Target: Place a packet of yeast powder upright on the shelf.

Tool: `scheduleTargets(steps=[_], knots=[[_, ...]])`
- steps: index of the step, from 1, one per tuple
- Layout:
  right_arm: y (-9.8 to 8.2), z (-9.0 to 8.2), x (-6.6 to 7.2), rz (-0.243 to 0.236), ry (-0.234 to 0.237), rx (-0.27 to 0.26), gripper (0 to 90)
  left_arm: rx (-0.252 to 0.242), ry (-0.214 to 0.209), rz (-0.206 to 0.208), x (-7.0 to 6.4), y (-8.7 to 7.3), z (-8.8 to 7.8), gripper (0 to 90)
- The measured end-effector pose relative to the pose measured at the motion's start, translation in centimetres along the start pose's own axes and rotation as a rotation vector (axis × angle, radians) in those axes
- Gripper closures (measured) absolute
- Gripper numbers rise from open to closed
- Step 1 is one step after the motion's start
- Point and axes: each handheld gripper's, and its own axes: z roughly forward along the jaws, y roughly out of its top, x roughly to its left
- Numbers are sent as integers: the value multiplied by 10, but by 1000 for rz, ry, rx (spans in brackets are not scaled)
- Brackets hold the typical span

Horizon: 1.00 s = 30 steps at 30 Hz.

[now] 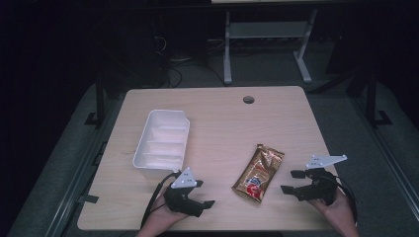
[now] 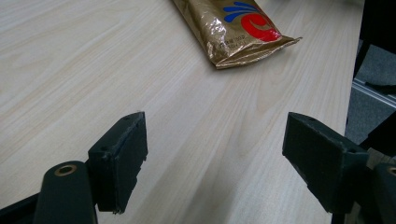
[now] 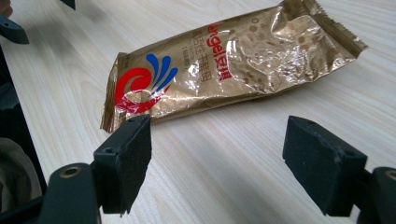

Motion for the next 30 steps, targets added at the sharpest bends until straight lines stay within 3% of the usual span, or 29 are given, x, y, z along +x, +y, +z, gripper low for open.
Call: scheduleTargets(steps=[6,9,14,19,23,27,30], knots=[[2,-5,-2,22,2,-48,213,8,-12,5,0,1,2,262],[3,-7,-2,33,-19,-62,203,11,-12,6,0,3,3,299],[2,-10,-9,73,-53,-68,186,15,-28,2,-1,8,4,441],[4,-7,-16,108,-64,-59,172,38,-49,29,-5,17,10,589],[15,-1,-28,165,-81,-50,150,67,-80,62,-7,34,26,690],[23,0,-32,162,-101,-50,147,72,-82,75,-6,46,38,742],[31,3,-38,179,-121,-38,144,107,-93,85,-2,58,57,775]])
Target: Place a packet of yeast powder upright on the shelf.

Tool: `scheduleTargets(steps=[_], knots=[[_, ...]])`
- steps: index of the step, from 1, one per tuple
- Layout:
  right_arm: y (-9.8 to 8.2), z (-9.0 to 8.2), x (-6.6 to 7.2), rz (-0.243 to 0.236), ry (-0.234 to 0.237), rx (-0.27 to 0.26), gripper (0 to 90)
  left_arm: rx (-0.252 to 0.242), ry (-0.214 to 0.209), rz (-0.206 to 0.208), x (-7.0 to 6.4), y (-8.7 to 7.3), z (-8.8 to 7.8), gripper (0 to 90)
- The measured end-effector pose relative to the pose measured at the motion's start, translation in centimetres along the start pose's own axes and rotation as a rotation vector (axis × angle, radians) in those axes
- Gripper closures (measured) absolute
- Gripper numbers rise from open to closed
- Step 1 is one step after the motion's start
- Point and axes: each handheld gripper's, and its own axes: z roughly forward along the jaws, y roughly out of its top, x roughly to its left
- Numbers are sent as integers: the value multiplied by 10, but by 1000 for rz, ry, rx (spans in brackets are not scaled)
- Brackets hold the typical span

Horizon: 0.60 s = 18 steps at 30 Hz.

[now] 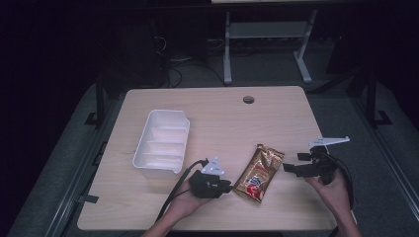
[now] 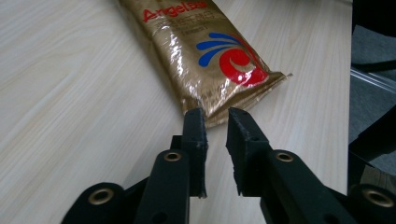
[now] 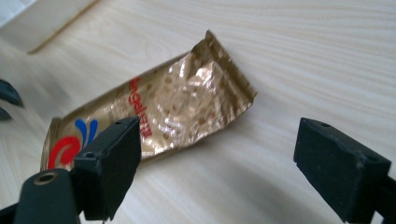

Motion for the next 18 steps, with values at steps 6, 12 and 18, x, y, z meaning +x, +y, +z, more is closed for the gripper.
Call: scheduleTargets(steps=[6,12,18], knots=[[14,6,-6,10,9,4,145,2,-20,5,-2,23,16,781],[30,17,-12,26,33,11,146,32,-22,39,-6,40,32,780],[36,37,-18,59,39,31,187,93,-16,71,-2,39,45,747]])
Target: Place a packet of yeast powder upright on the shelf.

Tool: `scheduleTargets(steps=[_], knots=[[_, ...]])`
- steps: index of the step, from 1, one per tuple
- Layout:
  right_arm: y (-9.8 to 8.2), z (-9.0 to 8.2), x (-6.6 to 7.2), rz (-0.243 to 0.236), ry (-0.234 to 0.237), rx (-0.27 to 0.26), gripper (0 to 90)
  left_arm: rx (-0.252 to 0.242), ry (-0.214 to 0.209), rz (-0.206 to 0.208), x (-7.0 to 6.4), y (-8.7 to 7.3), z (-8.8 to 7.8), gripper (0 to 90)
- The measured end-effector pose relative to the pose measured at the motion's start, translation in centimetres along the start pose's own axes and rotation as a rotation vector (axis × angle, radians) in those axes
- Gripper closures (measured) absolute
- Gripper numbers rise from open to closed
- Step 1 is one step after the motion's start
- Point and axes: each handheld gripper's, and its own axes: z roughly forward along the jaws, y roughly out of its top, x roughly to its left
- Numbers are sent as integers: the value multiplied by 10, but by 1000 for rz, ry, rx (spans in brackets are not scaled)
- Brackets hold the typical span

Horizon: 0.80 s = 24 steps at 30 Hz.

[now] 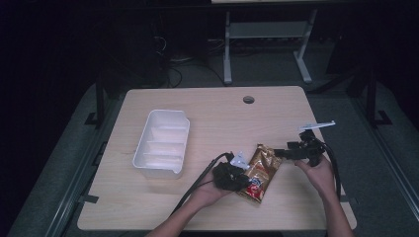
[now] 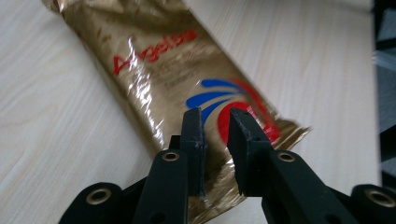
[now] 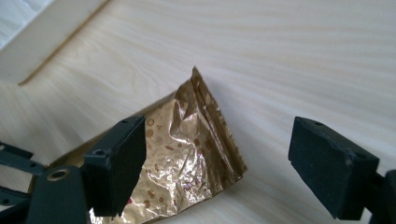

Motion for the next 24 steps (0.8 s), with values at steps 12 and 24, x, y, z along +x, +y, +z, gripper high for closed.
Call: scheduleTargets(steps=[12,24], knots=[[-5,24,3,-15,7,100,299,-33,-33,-49,5,-6,1,750],[-6,28,15,-85,42,133,690,-53,-45,-64,6,-8,3,746]])
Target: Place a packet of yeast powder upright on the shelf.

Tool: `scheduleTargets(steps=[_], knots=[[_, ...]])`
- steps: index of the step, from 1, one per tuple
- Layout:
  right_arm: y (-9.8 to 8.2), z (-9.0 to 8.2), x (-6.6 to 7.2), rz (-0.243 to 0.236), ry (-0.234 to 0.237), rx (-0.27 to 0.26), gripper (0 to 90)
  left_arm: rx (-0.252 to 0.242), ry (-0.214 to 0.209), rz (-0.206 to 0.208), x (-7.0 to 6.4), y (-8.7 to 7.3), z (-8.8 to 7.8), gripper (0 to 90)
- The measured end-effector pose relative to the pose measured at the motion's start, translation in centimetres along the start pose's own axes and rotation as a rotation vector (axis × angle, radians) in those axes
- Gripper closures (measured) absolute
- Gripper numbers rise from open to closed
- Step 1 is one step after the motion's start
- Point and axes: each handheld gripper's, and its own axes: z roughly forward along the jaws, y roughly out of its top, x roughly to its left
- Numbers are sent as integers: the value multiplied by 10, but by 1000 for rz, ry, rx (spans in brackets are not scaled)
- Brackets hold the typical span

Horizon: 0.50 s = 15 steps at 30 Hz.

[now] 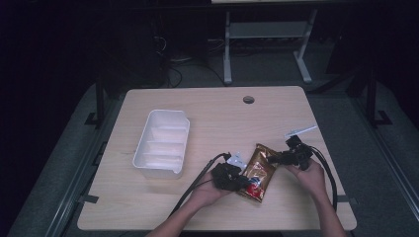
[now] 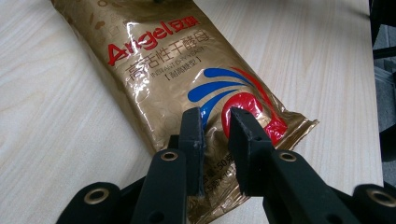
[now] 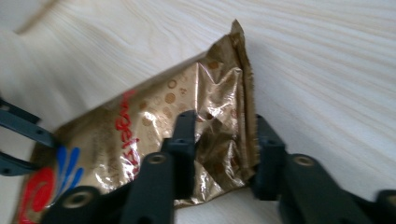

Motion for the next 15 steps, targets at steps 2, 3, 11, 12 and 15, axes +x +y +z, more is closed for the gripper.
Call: scheduleTargets(steps=[2,3,11,12,15], knots=[[-1,0,2,-21,-37,0,783,0,0,-2,0,0,0,742],[-2,-1,2,-28,-52,-8,813,0,-1,-6,0,0,0,740],[-2,-12,3,-47,-46,-46,894,-28,24,-50,6,0,-3,609],[-2,-15,5,-58,-43,-57,894,-42,33,-65,8,0,-4,544],[1,-24,11,-86,-30,-98,893,-71,10,-108,12,0,-7,466]])
